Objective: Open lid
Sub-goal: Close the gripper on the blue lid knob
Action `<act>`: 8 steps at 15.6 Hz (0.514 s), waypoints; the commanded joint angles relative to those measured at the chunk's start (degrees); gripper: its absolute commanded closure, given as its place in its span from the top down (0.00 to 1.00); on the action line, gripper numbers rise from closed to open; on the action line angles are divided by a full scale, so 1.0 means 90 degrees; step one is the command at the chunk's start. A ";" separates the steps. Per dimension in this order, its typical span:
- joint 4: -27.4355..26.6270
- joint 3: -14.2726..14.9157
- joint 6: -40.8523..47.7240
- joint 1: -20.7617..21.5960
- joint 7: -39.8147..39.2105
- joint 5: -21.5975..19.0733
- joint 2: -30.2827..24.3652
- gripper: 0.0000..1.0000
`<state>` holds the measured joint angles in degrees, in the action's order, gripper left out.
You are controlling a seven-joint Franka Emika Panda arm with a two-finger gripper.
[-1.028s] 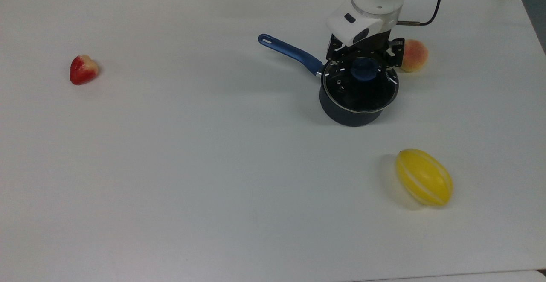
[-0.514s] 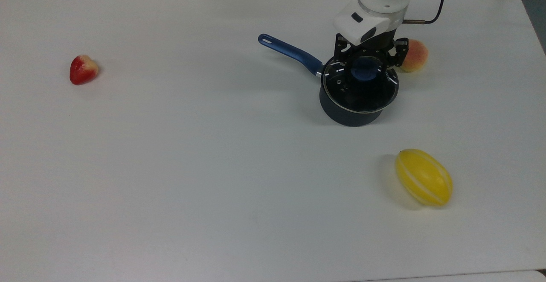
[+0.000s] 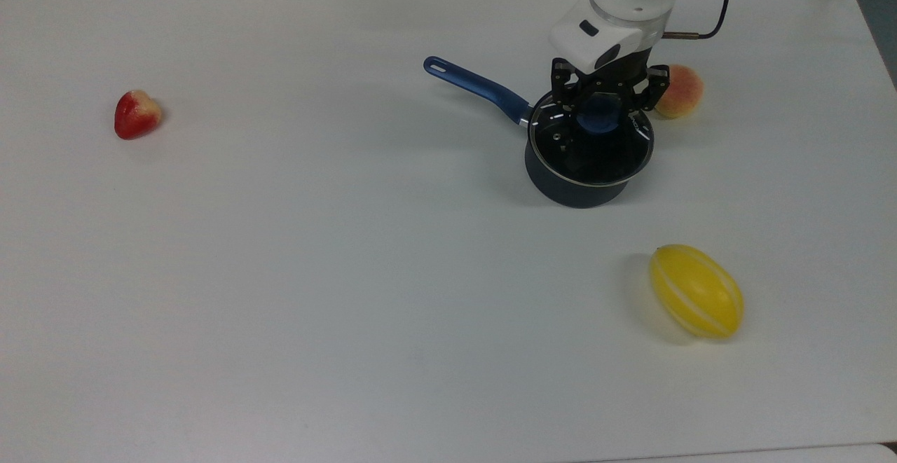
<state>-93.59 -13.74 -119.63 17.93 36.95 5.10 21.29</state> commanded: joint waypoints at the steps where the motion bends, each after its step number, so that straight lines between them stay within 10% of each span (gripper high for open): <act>1: -0.0089 0.0013 -0.0068 0.0010 -0.0024 0.0108 -0.0139 0.00; 8: -0.0089 0.0013 0.0624 -0.0390 -0.0686 -0.0019 -0.0949 0.00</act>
<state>-93.25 -13.68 -118.69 16.37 35.60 5.18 18.18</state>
